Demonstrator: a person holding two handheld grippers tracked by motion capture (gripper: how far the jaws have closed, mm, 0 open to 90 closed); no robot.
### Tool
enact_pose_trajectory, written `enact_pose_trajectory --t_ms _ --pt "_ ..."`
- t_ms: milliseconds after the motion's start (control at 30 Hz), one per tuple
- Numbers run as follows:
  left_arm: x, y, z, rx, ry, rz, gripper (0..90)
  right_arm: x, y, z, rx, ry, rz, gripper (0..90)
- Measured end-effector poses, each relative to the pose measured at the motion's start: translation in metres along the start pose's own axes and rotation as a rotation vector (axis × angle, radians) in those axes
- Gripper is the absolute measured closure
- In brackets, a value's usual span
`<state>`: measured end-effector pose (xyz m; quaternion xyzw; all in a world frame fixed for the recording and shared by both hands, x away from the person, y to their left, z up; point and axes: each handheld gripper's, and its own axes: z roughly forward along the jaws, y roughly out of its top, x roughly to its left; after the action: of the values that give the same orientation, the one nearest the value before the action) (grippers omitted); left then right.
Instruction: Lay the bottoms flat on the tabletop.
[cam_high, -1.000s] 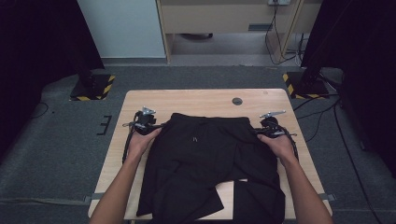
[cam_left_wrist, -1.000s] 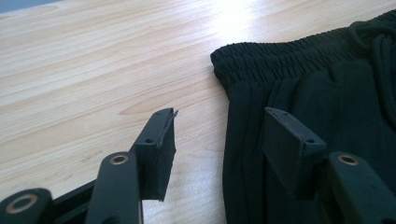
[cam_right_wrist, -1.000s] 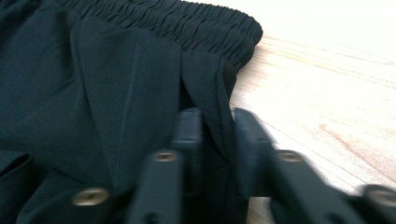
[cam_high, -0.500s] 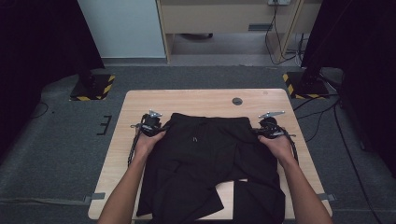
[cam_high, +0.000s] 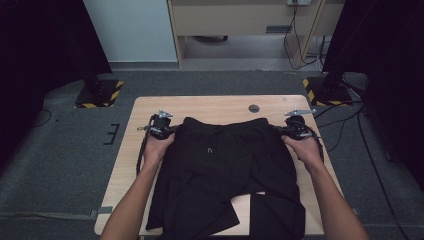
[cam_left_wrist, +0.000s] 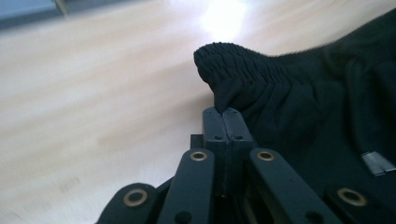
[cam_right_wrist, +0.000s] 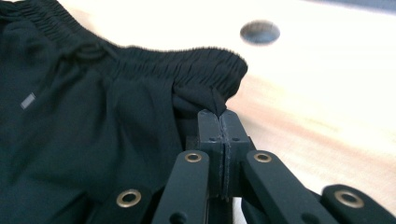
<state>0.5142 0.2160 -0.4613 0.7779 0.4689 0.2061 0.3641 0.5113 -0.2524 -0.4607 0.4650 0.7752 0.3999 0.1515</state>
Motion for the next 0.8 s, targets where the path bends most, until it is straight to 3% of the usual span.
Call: enact_pose_trajectory --t_ms 167,233,367,567,800 --pt "-0.006 0.033 -0.023 -0.063 0.007 0.020 89.9 0.000 0.025 -0.018 -0.055 -0.022 -0.021 89.5" --pt "-0.006 0.044 -0.030 -0.087 0.011 0.010 89.8 -0.001 0.035 -0.027 -0.077 -0.037 -0.030 89.5" --pt "-0.006 0.062 -0.040 -0.107 0.015 0.018 89.8 -0.002 0.053 -0.042 -0.112 -0.048 -0.037 89.5" --pt "-0.007 0.074 -0.046 -0.120 0.015 0.017 89.9 -0.001 0.069 -0.053 -0.137 -0.064 -0.043 89.5" --pt "-0.007 0.078 -0.046 -0.119 0.007 0.025 89.9 0.002 0.077 -0.057 -0.143 -0.073 -0.049 89.5"
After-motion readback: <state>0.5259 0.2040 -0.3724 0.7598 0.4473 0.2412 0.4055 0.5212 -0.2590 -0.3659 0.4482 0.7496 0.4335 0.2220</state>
